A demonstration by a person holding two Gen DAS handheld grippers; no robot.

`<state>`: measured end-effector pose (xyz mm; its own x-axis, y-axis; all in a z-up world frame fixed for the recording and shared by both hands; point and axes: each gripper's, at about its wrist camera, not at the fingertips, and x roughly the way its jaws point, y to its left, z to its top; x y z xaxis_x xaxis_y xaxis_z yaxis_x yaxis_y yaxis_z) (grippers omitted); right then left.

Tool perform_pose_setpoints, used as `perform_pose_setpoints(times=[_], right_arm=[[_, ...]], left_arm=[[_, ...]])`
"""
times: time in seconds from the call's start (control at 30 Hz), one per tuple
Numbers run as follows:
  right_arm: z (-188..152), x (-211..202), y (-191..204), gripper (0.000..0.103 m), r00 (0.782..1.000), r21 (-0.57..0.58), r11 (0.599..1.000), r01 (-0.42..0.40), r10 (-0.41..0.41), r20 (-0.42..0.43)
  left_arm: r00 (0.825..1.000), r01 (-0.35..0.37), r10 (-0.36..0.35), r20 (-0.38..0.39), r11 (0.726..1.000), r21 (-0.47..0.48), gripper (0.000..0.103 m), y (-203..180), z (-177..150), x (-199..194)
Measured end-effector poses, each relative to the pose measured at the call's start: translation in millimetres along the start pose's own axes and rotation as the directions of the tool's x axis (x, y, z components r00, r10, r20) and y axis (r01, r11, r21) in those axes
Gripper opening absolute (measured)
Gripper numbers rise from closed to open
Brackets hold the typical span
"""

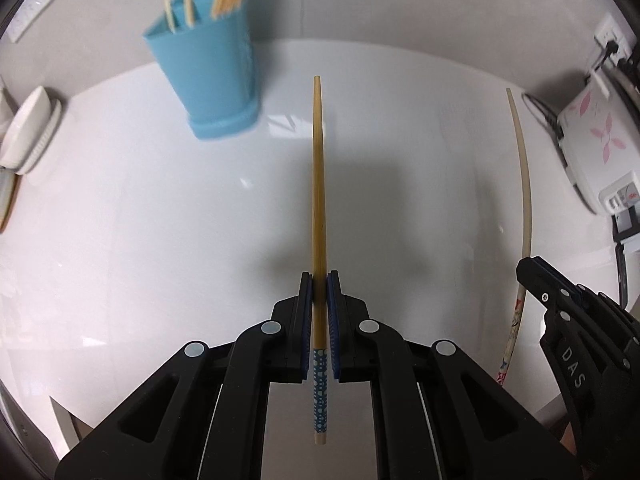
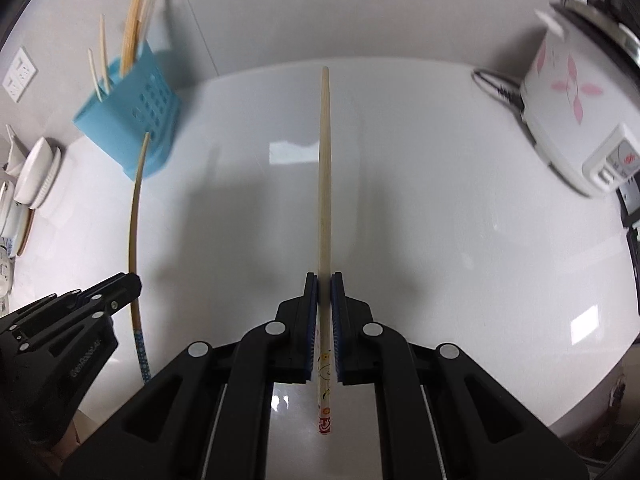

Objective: Organize utensils
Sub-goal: 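Lift both held chopsticks and carry them over the blue holder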

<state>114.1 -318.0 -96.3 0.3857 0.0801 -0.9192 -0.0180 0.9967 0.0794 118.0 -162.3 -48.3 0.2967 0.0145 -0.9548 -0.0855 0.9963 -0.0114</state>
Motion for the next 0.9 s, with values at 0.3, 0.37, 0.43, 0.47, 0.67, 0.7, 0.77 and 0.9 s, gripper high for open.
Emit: perform_pose_setpoints(times=[0.3, 0.37, 0.43, 0.47, 0.67, 0.7, 0.77, 0.9], right_arm=[[20, -21, 40, 0.006, 0.988, -0.034, 0.998, -0.054, 0.058, 0.14], [23, -28, 54, 0.006, 0.984, -0.048, 0.997, -0.062, 0.069, 0.165], [27, -32, 65, 0.006, 0.98, -0.064, 0.995, -0.071, 0.081, 0.183], [31, -33, 72, 0.006, 0.978, -0.074, 0.995, -0.072, 0.085, 0.193], [44, -47, 106, 0.006, 0.964, -0.115, 0.989, -0.097, 0.122, 0.238], [46, -49, 111, 0.006, 0.961, -0.122, 0.987, -0.1, 0.128, 0.246], [53, -53, 120, 0.006, 0.954, -0.137, 0.985, -0.108, 0.141, 0.264], [65, -60, 135, 0.006, 0.939, -0.163, 0.978, -0.127, 0.172, 0.298]], left_arm=[[0.995, -0.008, 0.011, 0.102, 0.999, -0.031, 0.007, 43, 15, -43], [0.992, -0.015, 0.02, 0.124, 0.999, -0.04, 0.007, 54, 19, -52], [0.99, -0.019, 0.026, 0.142, 0.999, -0.05, 0.007, 63, 23, -58], [0.989, -0.015, 0.023, 0.148, 0.998, -0.059, 0.007, 67, 26, -61], [0.976, -0.002, 0.022, 0.215, 0.995, -0.097, 0.007, 96, 37, -83], [0.974, 0.001, 0.022, 0.224, 0.995, -0.103, 0.007, 100, 38, -85], [0.969, 0.006, 0.023, 0.245, 0.993, -0.117, 0.007, 109, 42, -92], [0.959, 0.021, 0.02, 0.282, 0.99, -0.141, 0.007, 121, 54, -103]])
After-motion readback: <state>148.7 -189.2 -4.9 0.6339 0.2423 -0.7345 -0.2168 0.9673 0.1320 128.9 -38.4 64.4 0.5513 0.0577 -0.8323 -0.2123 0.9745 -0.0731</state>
